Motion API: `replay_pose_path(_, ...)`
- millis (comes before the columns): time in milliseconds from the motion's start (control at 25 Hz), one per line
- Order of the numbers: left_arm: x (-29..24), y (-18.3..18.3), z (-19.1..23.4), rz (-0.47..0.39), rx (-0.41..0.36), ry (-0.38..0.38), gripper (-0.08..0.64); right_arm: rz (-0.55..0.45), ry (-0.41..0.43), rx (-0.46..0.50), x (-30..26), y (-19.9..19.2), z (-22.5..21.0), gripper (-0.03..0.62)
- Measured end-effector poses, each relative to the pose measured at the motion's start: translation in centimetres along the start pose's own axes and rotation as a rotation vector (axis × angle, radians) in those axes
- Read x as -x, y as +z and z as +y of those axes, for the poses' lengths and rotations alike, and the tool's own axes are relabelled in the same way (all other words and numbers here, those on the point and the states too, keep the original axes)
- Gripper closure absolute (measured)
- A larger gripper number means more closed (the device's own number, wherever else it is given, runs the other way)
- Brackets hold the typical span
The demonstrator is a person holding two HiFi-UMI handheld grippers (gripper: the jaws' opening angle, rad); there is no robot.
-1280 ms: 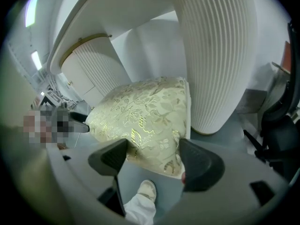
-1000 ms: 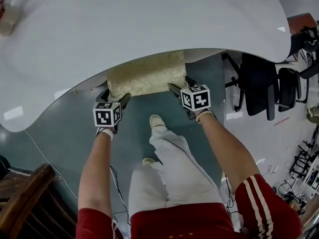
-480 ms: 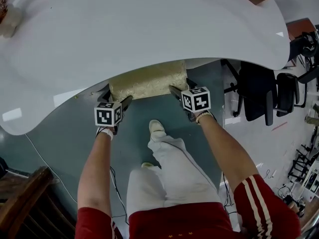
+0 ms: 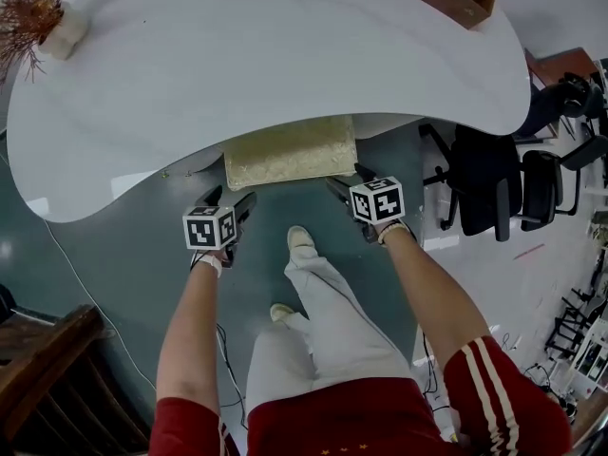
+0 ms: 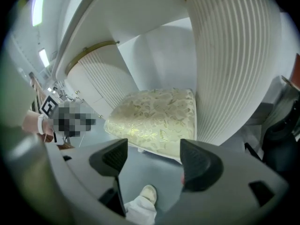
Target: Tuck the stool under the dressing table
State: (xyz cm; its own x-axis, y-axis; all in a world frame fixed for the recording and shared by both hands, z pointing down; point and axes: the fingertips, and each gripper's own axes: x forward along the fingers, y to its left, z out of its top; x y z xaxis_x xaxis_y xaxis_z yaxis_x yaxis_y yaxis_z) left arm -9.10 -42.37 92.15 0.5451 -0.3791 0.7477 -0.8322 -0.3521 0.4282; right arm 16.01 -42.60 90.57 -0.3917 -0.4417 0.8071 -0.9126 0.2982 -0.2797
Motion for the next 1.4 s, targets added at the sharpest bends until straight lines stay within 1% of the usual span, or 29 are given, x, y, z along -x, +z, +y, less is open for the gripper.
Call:
replay_pose_path(120, 3.7, 0.6, -1.3, -0.032, -0.012, 0.006, 0.183, -0.022, -0.010, -0.022, 2.8, 0.5, 1.4, 0.244)
replay_pose_path(240, 8.1, 1.1, -2.4, -0.074, -0.033, 0.018, 0.183, -0.027, -0.018, 0.011, 5.8, 0.7, 2.9, 0.245)
replay_pose_path(360, 13.6, 1.1, -2.8, -0.122, -0.034, 0.034, 0.183, -0.035, -0.019, 0.018, 9.6, 0.6, 5.0, 0.245)
replay_pose_path(520, 20.9, 0.3, -3.4, -0.196, -0.026, 0.056, 0.183, -0.089, -0.024, 0.002, 14.8, 0.4, 8.7, 0.252)
replay_pose_path(640, 26.4, -0.5, -6.1, -0.265, -0.006, 0.031, 0.183, -0.108, -0.016, 0.026, 19.2, -0.4, 12.0, 0.252)
replay_pose_path(720, 30.1, -1.0, -8.2, -0.305, -0.019, 0.026, 0.184, -0.114, -0.005, 0.048, 21.7, -1.0, 14.2, 0.252)
replay_pose_path(840, 34.9, -2.0, -10.7, -0.361, -0.039, 0.042, 0.183, -0.129, 0.006, 0.064, 25.4, -1.8, 16.8, 0.252)
replay_pose_path(960, 39.0, -2.5, -13.0, -0.420, -0.025, 0.046, 0.183, -0.176, 0.012, 0.050, 29.5, -1.8, 19.0, 0.252)
replay_pose_path(1080, 42.7, -2.7, -15.5, -0.470, -0.027, 0.031, 0.183, -0.243, 0.011, 0.023, 34.1, -1.5, 20.8, 0.252)
replay_pose_path(1240, 47.1, -2.5, -18.6, -0.522, -0.053, 0.011, 0.181, -0.332, 0.007, 0.012, 40.1, -1.0, 22.7, 0.252)
replay_pose_path(1400, 50.8, -2.5, -21.5, -0.555, -0.120, -0.011, 0.182, -0.381, 0.018, 0.061, 44.8, -0.7, 23.9, 0.252)
